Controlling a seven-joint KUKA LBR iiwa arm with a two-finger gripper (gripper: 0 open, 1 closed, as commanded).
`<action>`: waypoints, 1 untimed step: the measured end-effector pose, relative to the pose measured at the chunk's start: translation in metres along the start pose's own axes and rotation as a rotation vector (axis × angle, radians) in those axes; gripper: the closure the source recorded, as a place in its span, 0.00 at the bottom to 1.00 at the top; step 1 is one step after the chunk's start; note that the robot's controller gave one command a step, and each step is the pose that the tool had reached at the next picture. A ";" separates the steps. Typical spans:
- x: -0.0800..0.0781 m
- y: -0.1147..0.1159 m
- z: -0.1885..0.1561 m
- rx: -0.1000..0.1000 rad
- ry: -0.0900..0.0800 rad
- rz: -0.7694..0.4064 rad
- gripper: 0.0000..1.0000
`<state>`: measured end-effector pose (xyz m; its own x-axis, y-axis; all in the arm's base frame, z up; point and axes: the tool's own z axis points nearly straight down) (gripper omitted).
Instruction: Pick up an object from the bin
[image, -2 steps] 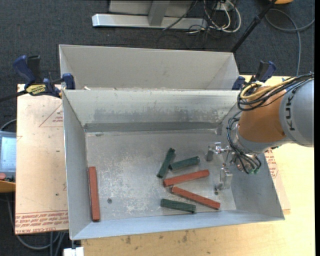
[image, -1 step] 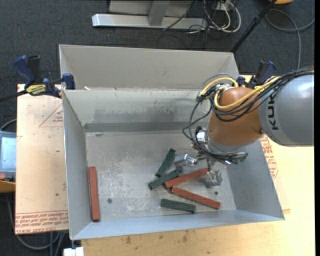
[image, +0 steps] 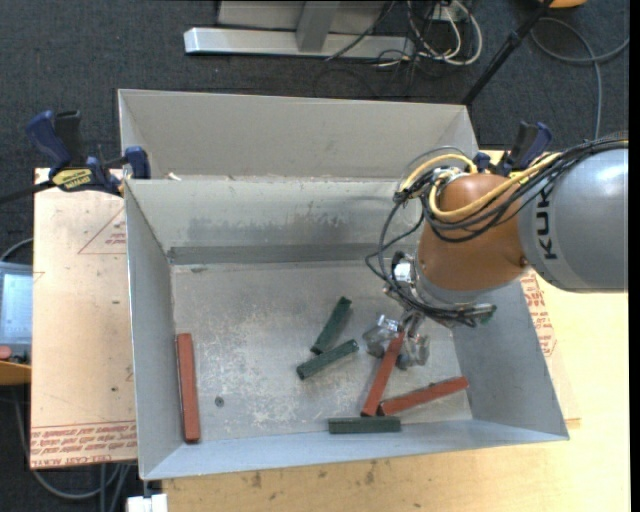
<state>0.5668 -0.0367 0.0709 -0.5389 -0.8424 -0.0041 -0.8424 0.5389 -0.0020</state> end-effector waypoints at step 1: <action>-0.033 -0.044 -0.098 0.010 -0.005 -0.063 1.00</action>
Offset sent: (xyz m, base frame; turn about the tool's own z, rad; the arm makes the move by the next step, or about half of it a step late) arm 0.0505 0.0024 0.0923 -0.0665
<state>0.6216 -0.0332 0.1688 -0.4846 -0.8747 -0.0090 -0.8746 0.4846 -0.0120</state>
